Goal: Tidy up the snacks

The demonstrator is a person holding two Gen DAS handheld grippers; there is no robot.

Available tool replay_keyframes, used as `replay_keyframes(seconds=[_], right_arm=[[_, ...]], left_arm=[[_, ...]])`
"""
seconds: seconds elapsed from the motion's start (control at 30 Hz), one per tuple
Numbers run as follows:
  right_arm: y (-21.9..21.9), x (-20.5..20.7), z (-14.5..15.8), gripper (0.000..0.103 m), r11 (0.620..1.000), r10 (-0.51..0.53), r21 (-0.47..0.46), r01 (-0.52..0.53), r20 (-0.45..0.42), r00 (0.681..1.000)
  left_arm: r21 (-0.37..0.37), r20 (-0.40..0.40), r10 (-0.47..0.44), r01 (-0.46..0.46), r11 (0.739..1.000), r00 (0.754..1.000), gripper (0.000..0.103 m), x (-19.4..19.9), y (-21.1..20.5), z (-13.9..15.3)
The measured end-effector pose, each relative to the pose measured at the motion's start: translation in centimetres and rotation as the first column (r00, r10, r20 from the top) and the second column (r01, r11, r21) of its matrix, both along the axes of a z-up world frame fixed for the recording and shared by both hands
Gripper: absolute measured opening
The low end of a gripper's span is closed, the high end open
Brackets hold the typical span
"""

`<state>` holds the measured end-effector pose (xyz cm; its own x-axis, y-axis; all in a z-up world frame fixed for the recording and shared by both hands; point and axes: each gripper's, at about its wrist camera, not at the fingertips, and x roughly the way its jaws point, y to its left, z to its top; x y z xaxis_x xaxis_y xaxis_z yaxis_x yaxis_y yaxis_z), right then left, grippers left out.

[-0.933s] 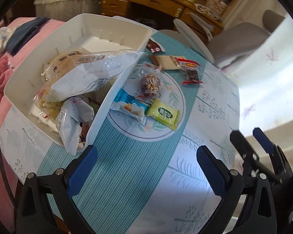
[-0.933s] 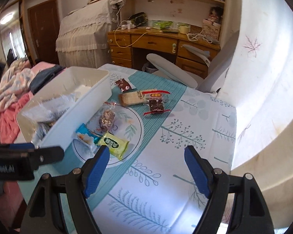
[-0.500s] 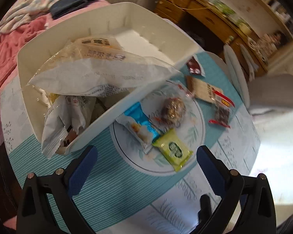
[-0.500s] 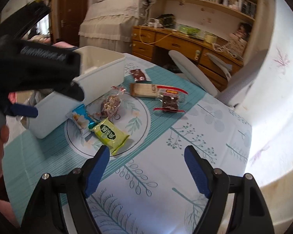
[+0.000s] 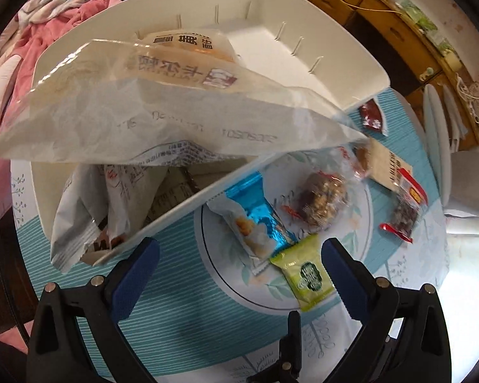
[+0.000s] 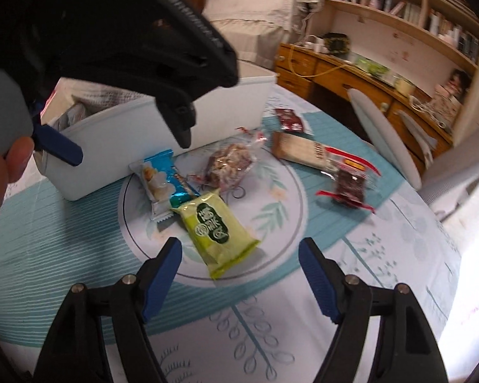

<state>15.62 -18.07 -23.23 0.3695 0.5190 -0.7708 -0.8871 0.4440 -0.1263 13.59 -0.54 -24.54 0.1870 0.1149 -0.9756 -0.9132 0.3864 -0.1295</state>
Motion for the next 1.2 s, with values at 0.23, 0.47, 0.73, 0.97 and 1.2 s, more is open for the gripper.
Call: replay_keyframes(seconds=[0.23,0.47,0.73,0.97,1.2], right_arm=[[1.7,0.5,-1.0,0.067,0.998,0.061,0.033,-0.060,-0.021,0.998],[2.6,0.8,-1.6,0.055,0.995,0.086,0.053,-0.084,-0.047,0.995],[2.9,0.8,-1.9,0.046,0.995,0.092,0.051,-0.088,-0.083,0.992],[2.0,1.0,-1.9,0.045,0.999,0.020,0.035,-0.017,-0.104,0.994],[-0.9,1.2,-1.5,0.043,0.995,-0.099,0.020,0.102,-0.140,0.985]], left_arm=[[-0.029,-0.065,-0.005,0.003,1.000,0.998,0.101,1.2,0.4,-1.9],[-0.042,-0.090,0.015,-0.019,0.999,0.996,0.100,1.8,1.0,-3.2],[-0.033,-0.121,0.041,-0.045,0.998,0.992,0.098,2.4,1.4,-4.2],[-0.067,-0.116,0.063,-0.071,0.995,0.991,0.085,2.4,1.4,-5.5],[-0.078,-0.053,0.037,-0.041,0.996,0.998,0.060,2.8,1.3,-5.8]])
